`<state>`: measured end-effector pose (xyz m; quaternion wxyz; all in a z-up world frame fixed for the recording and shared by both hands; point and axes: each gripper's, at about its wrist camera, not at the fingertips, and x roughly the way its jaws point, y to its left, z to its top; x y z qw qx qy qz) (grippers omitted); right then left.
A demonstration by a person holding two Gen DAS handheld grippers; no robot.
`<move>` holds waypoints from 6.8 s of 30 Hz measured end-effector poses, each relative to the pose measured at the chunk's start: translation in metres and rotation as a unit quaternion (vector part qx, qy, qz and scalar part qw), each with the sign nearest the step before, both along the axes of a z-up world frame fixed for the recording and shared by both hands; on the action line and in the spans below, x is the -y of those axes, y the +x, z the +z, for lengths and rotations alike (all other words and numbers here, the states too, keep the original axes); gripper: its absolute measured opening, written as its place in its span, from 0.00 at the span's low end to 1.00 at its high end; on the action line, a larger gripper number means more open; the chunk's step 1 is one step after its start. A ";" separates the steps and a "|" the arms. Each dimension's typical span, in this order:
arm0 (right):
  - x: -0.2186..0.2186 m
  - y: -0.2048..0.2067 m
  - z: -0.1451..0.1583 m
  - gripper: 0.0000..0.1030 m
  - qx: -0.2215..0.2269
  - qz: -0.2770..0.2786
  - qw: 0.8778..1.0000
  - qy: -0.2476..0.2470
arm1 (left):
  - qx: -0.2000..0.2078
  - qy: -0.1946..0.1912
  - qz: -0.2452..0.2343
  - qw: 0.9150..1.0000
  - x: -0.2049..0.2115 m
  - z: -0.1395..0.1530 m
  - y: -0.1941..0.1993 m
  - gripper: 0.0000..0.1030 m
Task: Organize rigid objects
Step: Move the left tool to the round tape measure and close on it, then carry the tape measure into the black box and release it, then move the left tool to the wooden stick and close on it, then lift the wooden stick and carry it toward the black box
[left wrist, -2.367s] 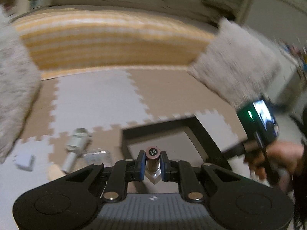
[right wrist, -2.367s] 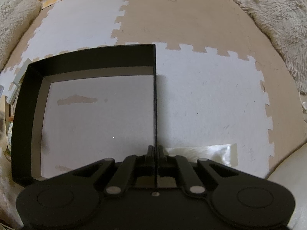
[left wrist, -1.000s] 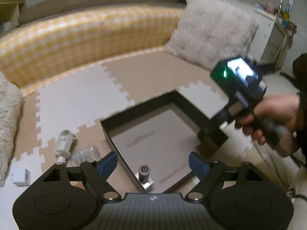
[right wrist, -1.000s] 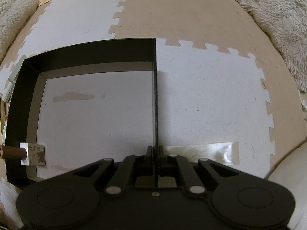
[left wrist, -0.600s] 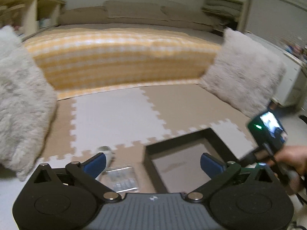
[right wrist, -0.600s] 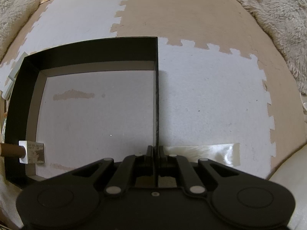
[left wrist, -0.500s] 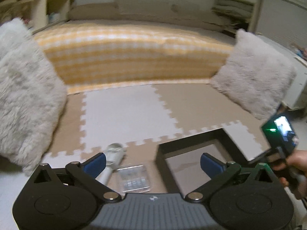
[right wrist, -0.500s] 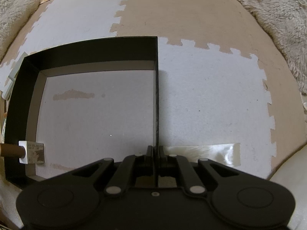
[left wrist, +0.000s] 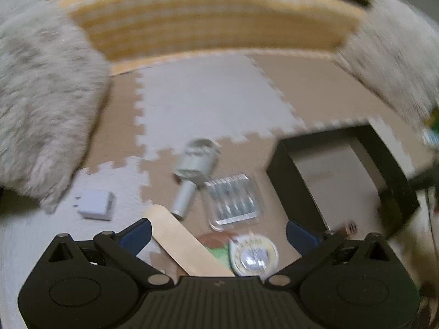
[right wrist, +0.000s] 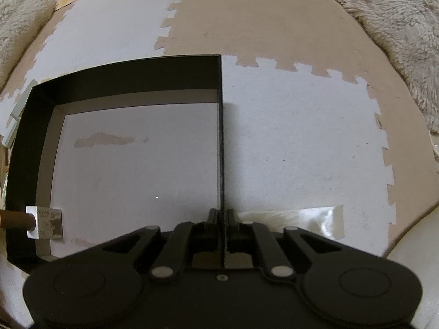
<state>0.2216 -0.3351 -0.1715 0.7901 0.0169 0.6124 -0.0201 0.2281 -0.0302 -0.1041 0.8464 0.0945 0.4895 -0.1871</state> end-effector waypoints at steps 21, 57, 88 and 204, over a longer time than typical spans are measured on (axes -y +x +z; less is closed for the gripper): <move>-0.001 0.002 -0.001 0.05 -0.009 0.004 1.000 0.007 | -0.033 0.065 -0.126 0.989 0.041 -0.048 -0.020 0.45; -0.001 0.002 -0.001 0.03 -0.011 0.005 1.000 0.005 | -0.022 0.044 -0.060 0.997 0.030 -0.056 0.000 0.56; -0.001 0.001 -0.002 0.04 -0.011 0.008 1.000 0.004 | 0.039 -0.032 -0.103 0.993 0.117 -0.022 0.006 0.60; 0.001 -0.003 0.020 0.03 0.022 -0.004 1.000 0.015 | 0.031 -0.218 0.022 0.975 0.074 0.048 -0.028 0.37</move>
